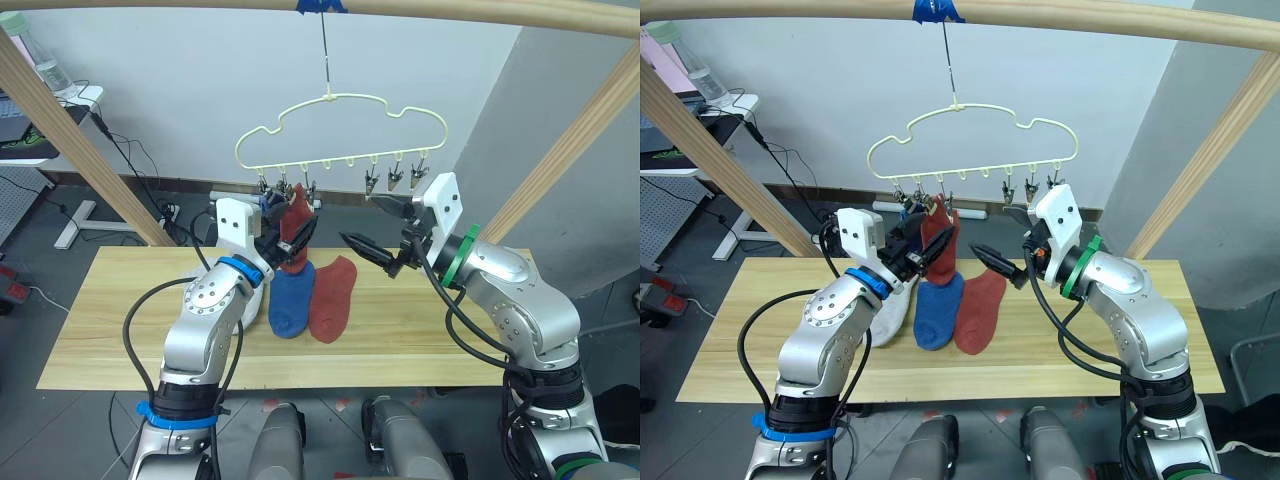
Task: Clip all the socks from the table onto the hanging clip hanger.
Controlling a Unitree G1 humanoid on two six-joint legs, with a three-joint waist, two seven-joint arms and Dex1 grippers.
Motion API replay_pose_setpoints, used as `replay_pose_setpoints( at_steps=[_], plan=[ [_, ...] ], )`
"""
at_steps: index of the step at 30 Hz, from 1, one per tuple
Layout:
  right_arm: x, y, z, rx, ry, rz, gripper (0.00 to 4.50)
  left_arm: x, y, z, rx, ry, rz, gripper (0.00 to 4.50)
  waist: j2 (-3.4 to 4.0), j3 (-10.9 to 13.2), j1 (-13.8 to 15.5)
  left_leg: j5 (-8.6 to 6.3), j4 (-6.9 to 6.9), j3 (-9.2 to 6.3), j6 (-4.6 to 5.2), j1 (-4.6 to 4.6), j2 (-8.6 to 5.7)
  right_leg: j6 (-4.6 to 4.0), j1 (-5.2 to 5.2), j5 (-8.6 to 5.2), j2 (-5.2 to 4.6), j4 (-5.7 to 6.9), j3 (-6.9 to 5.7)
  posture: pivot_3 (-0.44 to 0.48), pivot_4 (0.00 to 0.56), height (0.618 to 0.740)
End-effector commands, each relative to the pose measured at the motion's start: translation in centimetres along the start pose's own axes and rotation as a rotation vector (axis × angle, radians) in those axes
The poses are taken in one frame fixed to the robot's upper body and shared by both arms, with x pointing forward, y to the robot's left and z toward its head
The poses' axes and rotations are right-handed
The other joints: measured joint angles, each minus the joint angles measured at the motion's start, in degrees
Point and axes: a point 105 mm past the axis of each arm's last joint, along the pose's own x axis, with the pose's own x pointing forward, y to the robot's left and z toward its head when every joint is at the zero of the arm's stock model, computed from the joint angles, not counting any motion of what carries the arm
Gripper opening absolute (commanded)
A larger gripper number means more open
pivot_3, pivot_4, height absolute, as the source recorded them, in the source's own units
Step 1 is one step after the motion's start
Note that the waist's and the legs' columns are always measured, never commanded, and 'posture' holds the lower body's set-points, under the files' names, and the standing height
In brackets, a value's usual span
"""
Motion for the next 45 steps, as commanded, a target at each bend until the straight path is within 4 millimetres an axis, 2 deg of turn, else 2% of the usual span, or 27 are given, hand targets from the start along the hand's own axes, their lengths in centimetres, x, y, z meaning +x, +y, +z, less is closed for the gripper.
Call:
replay_pose_setpoints(
  at_steps=[1, 18, 23, 45],
  plan=[
    [0.3, 0.6, 1.7, -0.035, -0.064, 0.019, 4.50, 0.8, -0.1, 0.8, 0.040, -0.057, -0.005, 3.05, 0.00, 0.0, 0.0, 0.00, 0.00, 0.00, 0.00, 0.00, 0.00, 0.00, 0.00, 0.00, 0.00, 0.00, -0.01, -0.032, 0.222, 0.740],
    [0.8, 0.8, 2.9, -0.040, -0.096, 0.019, 4.50, 2.7, -0.3, 1.1, 0.031, -0.096, -0.017, 3.05, 0.00, 0.0, -0.1, 0.00, 0.02, -0.01, 0.00, 0.00, 0.00, 0.00, 0.00, 0.00, 0.00, 0.04, -0.08, -0.042, 0.230, 0.740],
    [0.8, 0.7, 3.0, -0.042, -0.096, 0.014, 4.50, 3.9, -0.5, 1.3, 0.028, -0.110, -0.010, 3.05, 0.00, 0.0, -0.1, 0.00, 0.05, -0.01, 0.00, 0.00, -0.01, 0.00, 0.00, 0.00, 0.00, 0.06, -0.09, -0.048, 0.232, 0.740],
    [0.7, 0.5, 2.8, -0.047, -0.089, -0.008, 4.50, 4.8, 0.5, 1.7, 0.057, -0.131, 0.026, 3.05, 0.00, 0.0, -0.2, 0.00, 0.06, -0.01, 0.00, 0.00, 0.01, 0.00, 0.00, 0.01, 0.02, 0.09, -0.09, -0.058, 0.237, 0.740]
  ],
)
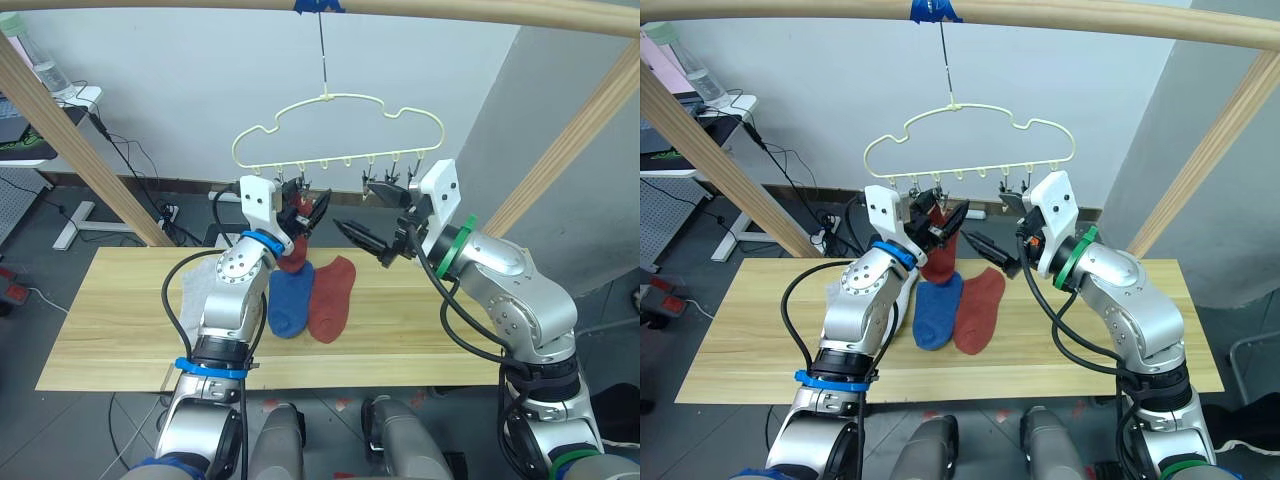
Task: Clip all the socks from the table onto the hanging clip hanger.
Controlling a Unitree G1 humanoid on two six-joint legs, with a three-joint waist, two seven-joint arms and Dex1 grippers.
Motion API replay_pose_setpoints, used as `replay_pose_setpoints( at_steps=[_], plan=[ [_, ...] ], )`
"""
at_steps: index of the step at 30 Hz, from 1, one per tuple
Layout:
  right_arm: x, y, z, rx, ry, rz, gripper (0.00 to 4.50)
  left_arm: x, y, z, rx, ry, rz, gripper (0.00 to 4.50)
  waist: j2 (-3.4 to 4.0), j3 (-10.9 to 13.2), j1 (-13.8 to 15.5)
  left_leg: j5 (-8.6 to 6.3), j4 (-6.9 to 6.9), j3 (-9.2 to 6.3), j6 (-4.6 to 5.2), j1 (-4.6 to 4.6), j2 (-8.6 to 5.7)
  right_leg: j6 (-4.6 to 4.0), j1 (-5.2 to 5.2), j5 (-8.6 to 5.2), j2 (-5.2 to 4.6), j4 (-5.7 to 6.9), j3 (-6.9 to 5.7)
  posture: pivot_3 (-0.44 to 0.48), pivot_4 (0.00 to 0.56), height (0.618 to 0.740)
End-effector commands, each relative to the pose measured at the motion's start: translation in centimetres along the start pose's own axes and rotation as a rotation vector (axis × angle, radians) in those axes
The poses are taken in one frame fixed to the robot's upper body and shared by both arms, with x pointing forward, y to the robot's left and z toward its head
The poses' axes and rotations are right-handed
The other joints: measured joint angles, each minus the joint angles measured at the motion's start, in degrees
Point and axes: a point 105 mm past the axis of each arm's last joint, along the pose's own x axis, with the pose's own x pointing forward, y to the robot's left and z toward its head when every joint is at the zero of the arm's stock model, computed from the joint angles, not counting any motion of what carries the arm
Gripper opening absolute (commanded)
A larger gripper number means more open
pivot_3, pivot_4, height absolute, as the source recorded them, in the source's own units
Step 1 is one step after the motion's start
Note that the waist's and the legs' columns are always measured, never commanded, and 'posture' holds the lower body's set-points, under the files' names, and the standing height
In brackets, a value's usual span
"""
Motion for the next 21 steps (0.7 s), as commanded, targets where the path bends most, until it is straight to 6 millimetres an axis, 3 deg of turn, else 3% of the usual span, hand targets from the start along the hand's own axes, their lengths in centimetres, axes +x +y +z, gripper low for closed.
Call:
replay_pose_setpoints(
  at_steps=[1, 9, 12, 18, 21],
  plan=[
    [-0.06, 0.43, 1.49, -0.040, -0.051, 0.013, 4.50, 0.44, 0.18, 1.26, 0.024, -0.049, 0.011, 3.05, 0.00, 0.0, 0.0, 0.00, 0.00, 0.00, 0.00, 0.00, 0.00, 0.00, 0.00, 0.00, 0.00, 0.00, 0.00, -0.058, 0.237, 0.740],
    [-0.10, 0.44, 1.35, -0.039, -0.048, 0.011, 4.50, 0.44, 0.46, 1.32, 0.028, -0.056, 0.028, 3.05, 0.00, 0.0, 0.0, 0.00, 0.00, 0.00, 0.00, 0.00, 0.00, 0.00, 0.00, 0.00, 0.00, 0.00, 0.00, -0.059, 0.240, 0.740],
    [-0.14, 0.43, 1.26, -0.037, -0.046, 0.009, 4.50, 0.46, 0.45, 1.24, 0.027, -0.053, 0.029, 2.47, 0.00, 0.0, 0.0, 0.00, 0.00, 0.00, 0.00, 0.00, 0.00, 0.00, 0.00, 0.00, 0.00, 0.01, 0.00, -0.060, 0.241, 0.740],
    [-0.21, 0.46, 1.24, -0.037, -0.044, 0.008, 4.50, 0.55, 0.35, 1.20, 0.022, -0.050, 0.032, 0.64, 0.00, 0.0, 0.0, 0.00, 0.00, 0.00, 0.00, 0.00, 0.00, 0.00, 0.00, 0.00, 0.00, 0.01, 0.00, -0.062, 0.242, 0.740],
    [-0.23, 0.45, 1.17, -0.035, -0.043, 0.006, 4.50, 0.57, 0.27, 1.16, 0.016, -0.049, 0.035, 0.45, 0.00, 0.0, 0.0, 0.00, 0.00, 0.00, 0.00, 0.00, 0.00, 0.00, 0.00, 0.00, 0.00, 0.01, 0.00, -0.061, 0.242, 0.740]
  ],
)
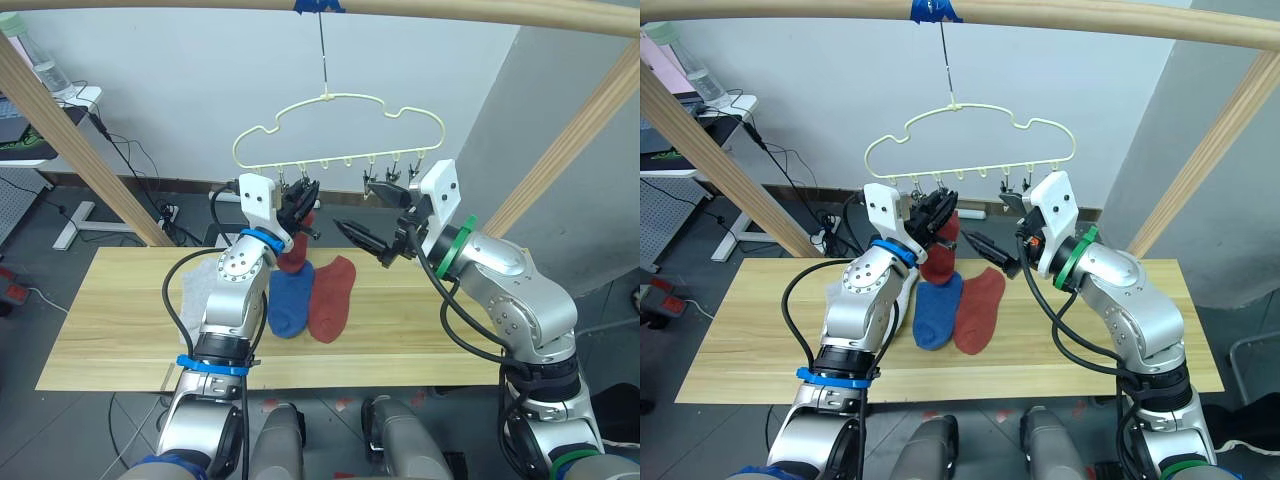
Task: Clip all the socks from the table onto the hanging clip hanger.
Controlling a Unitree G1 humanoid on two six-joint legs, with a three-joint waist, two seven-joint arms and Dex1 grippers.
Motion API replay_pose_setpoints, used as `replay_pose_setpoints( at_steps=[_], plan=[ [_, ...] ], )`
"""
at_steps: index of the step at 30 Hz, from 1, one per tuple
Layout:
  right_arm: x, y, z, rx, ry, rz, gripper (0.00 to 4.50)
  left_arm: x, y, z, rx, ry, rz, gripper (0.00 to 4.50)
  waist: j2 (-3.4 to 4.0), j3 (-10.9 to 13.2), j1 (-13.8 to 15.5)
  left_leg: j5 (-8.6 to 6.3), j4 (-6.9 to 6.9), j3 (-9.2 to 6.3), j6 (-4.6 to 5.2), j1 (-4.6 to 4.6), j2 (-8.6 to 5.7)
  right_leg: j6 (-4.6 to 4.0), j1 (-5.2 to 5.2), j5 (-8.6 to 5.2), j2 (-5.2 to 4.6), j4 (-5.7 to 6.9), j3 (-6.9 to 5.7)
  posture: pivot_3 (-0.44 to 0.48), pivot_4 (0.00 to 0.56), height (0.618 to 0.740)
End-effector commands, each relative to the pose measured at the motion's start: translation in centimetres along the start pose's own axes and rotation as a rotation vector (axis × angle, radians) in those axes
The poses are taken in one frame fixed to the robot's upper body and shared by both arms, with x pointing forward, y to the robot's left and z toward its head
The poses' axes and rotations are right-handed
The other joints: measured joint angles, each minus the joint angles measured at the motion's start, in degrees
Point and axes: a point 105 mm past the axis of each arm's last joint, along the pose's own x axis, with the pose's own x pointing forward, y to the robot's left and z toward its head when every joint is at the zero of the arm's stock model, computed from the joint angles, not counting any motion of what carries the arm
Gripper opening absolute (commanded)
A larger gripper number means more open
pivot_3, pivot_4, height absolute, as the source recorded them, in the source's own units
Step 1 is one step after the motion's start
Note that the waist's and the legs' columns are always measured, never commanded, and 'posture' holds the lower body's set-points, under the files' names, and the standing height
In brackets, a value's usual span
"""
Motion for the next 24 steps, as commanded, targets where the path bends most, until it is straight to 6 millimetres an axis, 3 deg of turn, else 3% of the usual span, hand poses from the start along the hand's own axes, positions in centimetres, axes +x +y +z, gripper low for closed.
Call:
replay_pose_setpoints(
  at_steps=[1, 10, 18, 22, 24],
  plan=[
    [-0.2, 0.5, 1.2, -0.034, -0.043, 0.007, 4.50, 0.3, -0.1, 1.2, 0.010, -0.045, 0.001, 0.45, 0.00, 0.0, 0.0, 0.00, 0.00, 0.00, 0.00, 0.00, 0.00, 0.00, 0.00, 0.00, 0.00, 0.00, 0.00, -0.061, 0.242, 0.740],
    [-0.2, 0.5, 1.0, -0.036, -0.032, 0.011, 4.50, 0.5, 0.1, 1.2, 0.019, -0.037, 0.013, 0.45, 0.00, 0.0, 0.0, 0.00, 0.00, 0.00, 0.00, 0.00, 0.00, 0.00, 0.00, 0.00, 0.00, 0.00, -0.01, -0.056, 0.240, 0.740],
    [-0.8, -0.9, -2.6, -0.023, 0.104, -0.060, 4.50, -0.6, 0.1, 1.5, -0.037, 0.028, -0.068, 0.45, 0.00, 0.0, -0.1, 0.00, 0.00, 0.00, 0.00, 0.00, 0.00, 0.00, 0.00, 0.00, 0.00, 0.00, 0.00, -0.044, 0.235, 0.740],
    [-0.8, -1.3, -3.3, -0.025, 0.124, -0.078, 4.50, -1.2, 0.4, 1.8, -0.071, 0.048, -0.100, 0.34, 0.00, 0.0, -0.1, 0.00, 0.00, 0.01, 0.00, 0.04, 0.01, 0.00, 0.00, 0.00, 0.01, 0.05, 0.01, -0.033, 0.235, 0.740],
    [-0.8, -1.6, -5.3, -0.026, 0.206, -0.090, 4.50, -1.8, 0.3, 1.7, -0.111, 0.096, -0.138, 0.32, -0.01, 0.0, 0.0, 0.00, 0.00, 0.00, 0.00, 0.05, 0.02, 0.00, 0.00, 0.00, 0.02, 0.05, 0.00, -0.029, 0.233, 0.740]
  ],
)
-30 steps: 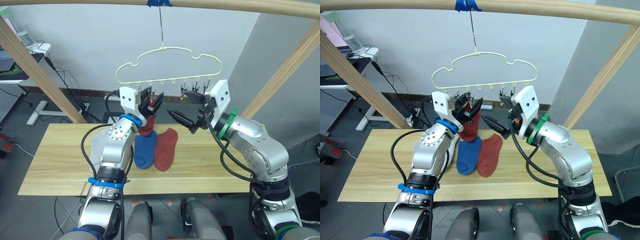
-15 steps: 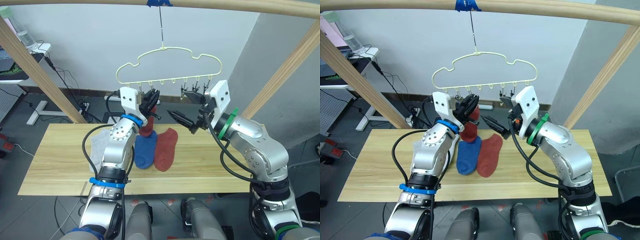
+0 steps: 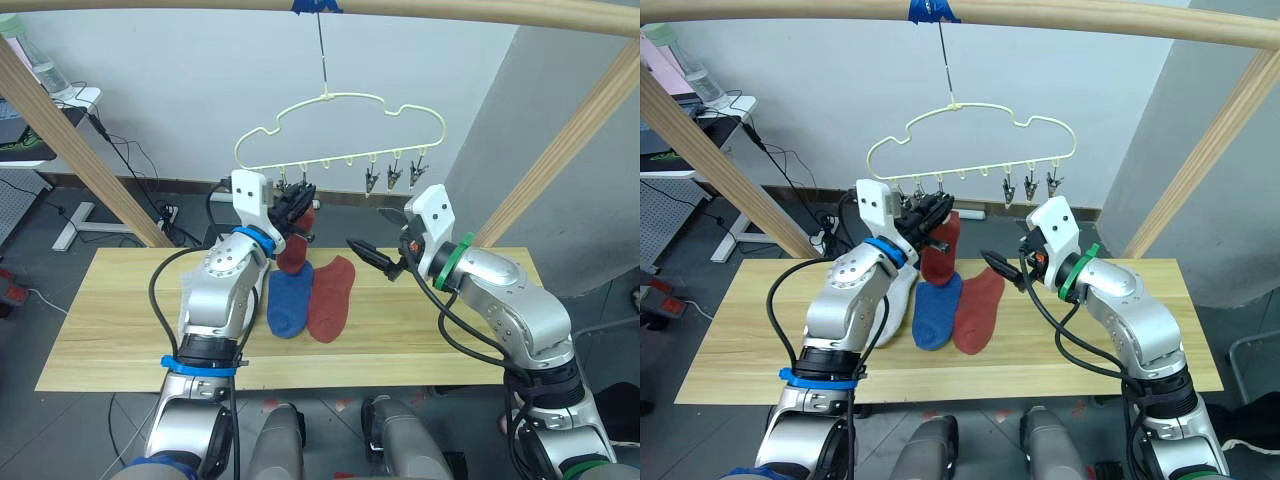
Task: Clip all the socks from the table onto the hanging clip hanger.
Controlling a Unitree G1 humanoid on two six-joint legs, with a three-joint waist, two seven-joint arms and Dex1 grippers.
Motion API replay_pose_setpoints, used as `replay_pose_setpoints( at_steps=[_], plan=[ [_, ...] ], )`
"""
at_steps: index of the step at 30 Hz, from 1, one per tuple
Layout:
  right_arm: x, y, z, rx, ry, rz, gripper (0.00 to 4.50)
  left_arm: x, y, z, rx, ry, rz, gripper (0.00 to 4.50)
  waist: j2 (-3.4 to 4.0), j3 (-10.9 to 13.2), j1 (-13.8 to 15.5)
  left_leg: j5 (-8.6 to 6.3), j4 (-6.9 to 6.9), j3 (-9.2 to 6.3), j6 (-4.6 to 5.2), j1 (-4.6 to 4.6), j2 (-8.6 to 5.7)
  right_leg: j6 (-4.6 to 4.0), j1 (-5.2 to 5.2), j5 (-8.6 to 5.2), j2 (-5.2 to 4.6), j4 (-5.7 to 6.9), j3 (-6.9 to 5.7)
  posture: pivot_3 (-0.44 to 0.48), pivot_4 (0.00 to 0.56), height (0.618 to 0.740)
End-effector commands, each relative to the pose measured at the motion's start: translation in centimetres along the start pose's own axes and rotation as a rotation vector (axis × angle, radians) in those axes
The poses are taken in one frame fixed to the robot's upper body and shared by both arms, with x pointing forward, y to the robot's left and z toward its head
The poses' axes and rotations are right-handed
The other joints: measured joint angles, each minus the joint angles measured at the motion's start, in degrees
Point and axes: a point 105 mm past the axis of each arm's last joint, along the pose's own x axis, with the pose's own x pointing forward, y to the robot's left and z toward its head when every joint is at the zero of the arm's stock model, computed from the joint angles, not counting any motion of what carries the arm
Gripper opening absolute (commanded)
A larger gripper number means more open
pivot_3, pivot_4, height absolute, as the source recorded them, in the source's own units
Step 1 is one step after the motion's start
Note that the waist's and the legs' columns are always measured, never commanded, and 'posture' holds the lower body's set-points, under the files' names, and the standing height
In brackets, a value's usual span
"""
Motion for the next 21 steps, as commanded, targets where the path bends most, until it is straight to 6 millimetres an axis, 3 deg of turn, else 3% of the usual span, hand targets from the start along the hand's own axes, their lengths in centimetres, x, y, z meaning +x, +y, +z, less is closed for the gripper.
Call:
replay_pose_setpoints(
  at_steps=[1, 5, 9, 18, 21],
  plan=[
    [0.3, -0.1, -2.2, -0.033, 0.092, -0.004, 4.50, -0.9, -0.7, 0.9, -0.055, 0.038, -0.086, 0.32, -0.01, 0.0, 0.0, 0.00, 0.00, -0.01, 0.00, 0.00, 0.00, 0.00, 0.01, 0.00, 0.00, -0.01, 0.00, -0.029, 0.233, 0.740],
    [0.7, 0.2, -4.3, -0.037, 0.170, 0.017, 4.50, -1.5, -1.2, 1.0, -0.124, 0.103, -0.139, 0.32, -0.01, 0.0, 0.0, 0.00, 0.00, 0.02, 0.00, 0.01, -0.01, 0.00, 0.01, 0.00, 0.00, -0.02, 0.02, -0.029, 0.232, 0.740],
    [2.9, 0.7, -7.7, -0.027, 0.267, 0.044, 4.50, -2.0, -1.3, 2.0, -0.295, 0.207, -0.227, 0.32, -0.01, 0.0, -0.3, 0.00, 0.00, 0.03, 0.00, 0.06, 0.01, 0.00, 0.02, 0.00, 0.02, 0.02, 0.03, -0.025, 0.231, 0.740],
    [7.7, 1.4, -11.6, -0.031, 0.374, 0.079, 4.50, -2.6, 0.2, 3.0, -0.558, 0.391, -0.262, 0.32, -0.01, 0.0, -1.2, 0.01, -0.01, 0.04, 0.01, 0.05, 0.04, 0.00, -0.01, 0.00, 0.07, 0.04, 0.04, -0.021, 0.233, 0.740],
    [9.2, 1.2, -13.6, -0.056, 0.441, 0.033, 4.50, -2.1, 1.2, 3.6, -0.740, 0.390, -0.224, 0.32, -0.01, 0.0, -1.2, 0.01, 0.00, 0.03, 0.00, 0.05, 0.03, -0.01, -0.01, 0.00, 0.03, 0.03, 0.02, -0.015, 0.231, 0.740]
  ],
)
